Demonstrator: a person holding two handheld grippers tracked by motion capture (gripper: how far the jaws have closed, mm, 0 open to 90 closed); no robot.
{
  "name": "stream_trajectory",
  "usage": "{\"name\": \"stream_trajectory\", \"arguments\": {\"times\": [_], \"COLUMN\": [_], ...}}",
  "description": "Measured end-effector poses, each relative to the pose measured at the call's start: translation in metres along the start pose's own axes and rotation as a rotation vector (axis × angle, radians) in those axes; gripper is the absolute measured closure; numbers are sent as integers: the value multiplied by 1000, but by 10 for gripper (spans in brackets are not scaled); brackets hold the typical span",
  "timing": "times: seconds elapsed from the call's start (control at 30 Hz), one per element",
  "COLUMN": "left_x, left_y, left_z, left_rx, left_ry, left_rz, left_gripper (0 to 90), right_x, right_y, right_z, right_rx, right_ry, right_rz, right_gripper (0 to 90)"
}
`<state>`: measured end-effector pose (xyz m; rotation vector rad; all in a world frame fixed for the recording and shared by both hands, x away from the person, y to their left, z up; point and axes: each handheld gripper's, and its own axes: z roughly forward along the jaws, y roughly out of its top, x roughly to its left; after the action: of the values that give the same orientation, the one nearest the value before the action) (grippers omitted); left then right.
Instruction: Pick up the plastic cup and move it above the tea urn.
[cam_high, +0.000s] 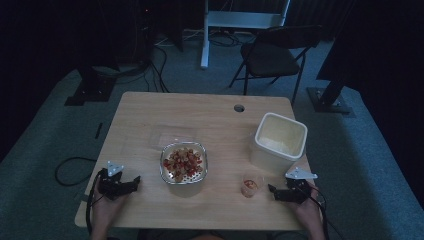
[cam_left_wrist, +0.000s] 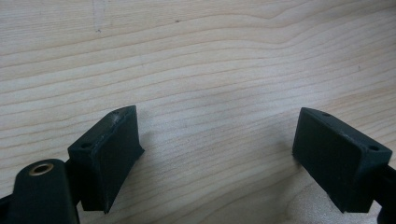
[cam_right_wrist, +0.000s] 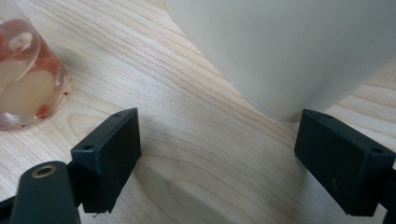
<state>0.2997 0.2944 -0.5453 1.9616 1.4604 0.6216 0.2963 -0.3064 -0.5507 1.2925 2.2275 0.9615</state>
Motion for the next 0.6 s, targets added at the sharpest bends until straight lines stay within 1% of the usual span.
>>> {"name": "stream_trajectory", "arguments": {"times": [0.07,0.1,0.13,0.17,0.2,0.27,0.4,0.5,0.57,0.6], "left_x": [0,2,3,3,6,6,8,8,10,11], "left_y": [0,0,-1,-1,-2,-2,0,1,3,4], "left_z": [0,-1,-2,-2,-3,-4,-4,-4,-4,-4], "left_rx": [-2,-9,-17,-17,-24,-24,-16,-14,-4,2], "left_ry": [0,4,12,12,15,14,11,17,19,21], "left_rz": [0,-6,-14,-14,-21,-20,-19,-25,-30,-32], "left_gripper": [163,190,238,288,316,343,360,414,429,464], "right_x": [0,0,0,0,0,0,0,0,0,0], "right_y": [0,0,0,0,0,0,0,0,0,0], "right_z": [0,0,0,0,0,0,0,0,0,0], "right_rx": [0,0,0,0,0,0,0,0,0,0], "right_ry": [0,0,0,0,0,0,0,-2,-3,-3], "right_rz": [0,0,0,0,0,0,0,2,3,3], "right_gripper": [141,141,141,141,141,141,141,142,142,142]}}
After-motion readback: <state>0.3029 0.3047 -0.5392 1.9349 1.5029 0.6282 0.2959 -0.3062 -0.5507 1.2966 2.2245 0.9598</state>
